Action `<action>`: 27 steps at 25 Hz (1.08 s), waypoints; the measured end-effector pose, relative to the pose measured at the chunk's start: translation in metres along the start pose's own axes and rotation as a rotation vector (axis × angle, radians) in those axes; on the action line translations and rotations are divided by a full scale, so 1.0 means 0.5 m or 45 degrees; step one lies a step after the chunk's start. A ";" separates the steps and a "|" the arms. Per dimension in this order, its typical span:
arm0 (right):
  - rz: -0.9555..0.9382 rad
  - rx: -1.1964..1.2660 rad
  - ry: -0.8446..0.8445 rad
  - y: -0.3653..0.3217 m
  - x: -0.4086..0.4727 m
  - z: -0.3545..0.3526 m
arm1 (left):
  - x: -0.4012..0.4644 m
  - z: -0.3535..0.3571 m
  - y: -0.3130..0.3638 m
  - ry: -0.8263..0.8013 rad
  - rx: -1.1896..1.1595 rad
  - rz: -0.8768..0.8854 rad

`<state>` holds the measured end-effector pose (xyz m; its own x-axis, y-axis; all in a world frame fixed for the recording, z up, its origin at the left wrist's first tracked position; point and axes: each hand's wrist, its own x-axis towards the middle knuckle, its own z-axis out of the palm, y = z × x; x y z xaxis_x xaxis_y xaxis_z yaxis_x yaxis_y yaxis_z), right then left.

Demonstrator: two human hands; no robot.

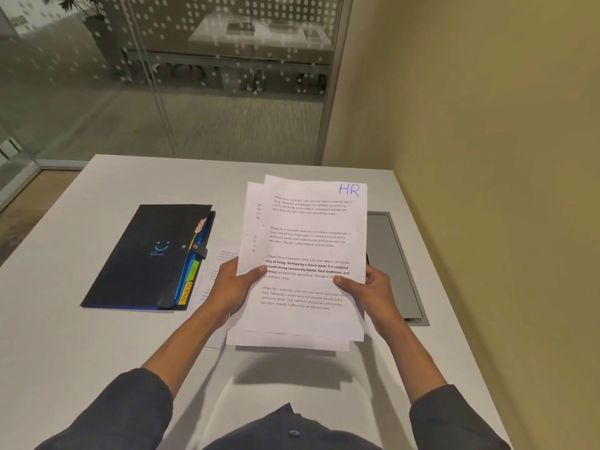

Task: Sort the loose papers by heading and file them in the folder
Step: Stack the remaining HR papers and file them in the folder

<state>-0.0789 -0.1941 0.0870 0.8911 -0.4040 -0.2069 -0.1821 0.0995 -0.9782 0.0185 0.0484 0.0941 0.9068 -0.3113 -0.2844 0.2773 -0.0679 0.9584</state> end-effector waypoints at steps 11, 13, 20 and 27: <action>0.030 0.123 0.018 -0.017 0.017 0.002 | 0.009 0.007 0.002 -0.146 0.120 -0.099; 0.009 0.095 0.083 -0.009 0.016 0.016 | 0.017 0.014 0.000 -0.128 0.186 -0.120; -0.042 0.014 0.176 0.021 0.020 0.050 | 0.032 0.044 -0.019 0.062 0.071 -0.170; -0.144 -0.109 0.191 0.015 0.015 0.041 | 0.027 0.064 -0.014 -0.015 0.108 -0.088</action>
<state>-0.0649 -0.1777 0.0786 0.8371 -0.5397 -0.0895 -0.1249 -0.0293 -0.9917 0.0186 0.0142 0.0845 0.8825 -0.3139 -0.3501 0.3107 -0.1697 0.9352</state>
